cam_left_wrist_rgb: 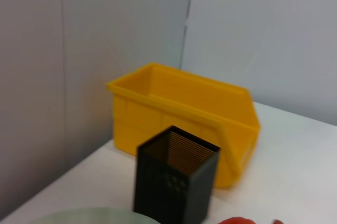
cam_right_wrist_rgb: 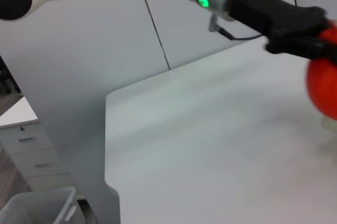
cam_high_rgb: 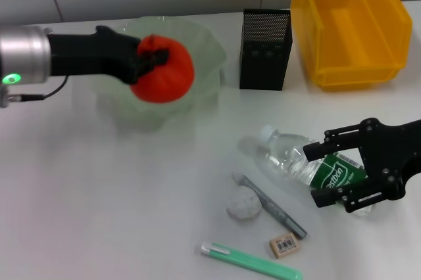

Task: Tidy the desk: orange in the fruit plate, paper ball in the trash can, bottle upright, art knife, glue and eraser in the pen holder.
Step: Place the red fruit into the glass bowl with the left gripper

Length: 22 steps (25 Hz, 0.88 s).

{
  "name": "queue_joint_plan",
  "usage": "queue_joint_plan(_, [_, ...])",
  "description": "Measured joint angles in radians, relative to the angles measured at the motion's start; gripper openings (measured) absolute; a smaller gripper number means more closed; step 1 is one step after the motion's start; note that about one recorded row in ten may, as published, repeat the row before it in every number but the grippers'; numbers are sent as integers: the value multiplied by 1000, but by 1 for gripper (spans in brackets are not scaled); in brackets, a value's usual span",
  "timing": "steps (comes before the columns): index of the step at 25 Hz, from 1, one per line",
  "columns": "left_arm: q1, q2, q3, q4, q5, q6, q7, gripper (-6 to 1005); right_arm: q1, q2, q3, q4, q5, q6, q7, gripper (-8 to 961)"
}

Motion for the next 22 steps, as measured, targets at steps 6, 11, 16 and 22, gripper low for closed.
queue_joint_plan(6, [-20,-2,194,-71,-115,-295,-1,68,8,8,-1,3,0,2,-2,776])
queue_joint_plan(11, [-24,-4,317,-75,-144,-469,-1,62,13,12,-21,12,-1,12,-3,776])
queue_joint_plan(16, [-24,-5,357,-86,-158,-559,-3,63,12,12,-40,32,-2,29,-8,777])
queue_joint_plan(22, [-25,-5,375,-102,-168,-585,-3,83,13,11,-41,41,-2,41,-14,776])
